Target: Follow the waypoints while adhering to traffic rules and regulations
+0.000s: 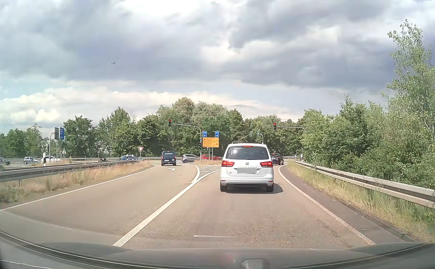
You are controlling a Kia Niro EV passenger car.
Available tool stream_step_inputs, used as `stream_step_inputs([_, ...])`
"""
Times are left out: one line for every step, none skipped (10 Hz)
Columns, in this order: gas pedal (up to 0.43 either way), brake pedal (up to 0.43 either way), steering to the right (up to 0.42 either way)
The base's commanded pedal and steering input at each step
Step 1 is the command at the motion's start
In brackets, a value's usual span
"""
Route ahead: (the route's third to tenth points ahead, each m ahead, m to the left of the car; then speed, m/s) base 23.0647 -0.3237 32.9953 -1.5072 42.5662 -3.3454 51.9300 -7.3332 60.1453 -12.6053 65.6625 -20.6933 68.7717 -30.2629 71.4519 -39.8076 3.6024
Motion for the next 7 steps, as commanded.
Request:
stream_step_inputs([0.000,0.037,0.006])
stream_step_inputs([0.000,0.037,0.006])
stream_step_inputs([0.000,0.037,0.007])
stream_step_inputs([0.000,0.037,0.008])
stream_step_inputs([0.000,0.037,0.009])
stream_step_inputs([0.000,0.037,0.011])
stream_step_inputs([0.000,0.037,0.013])
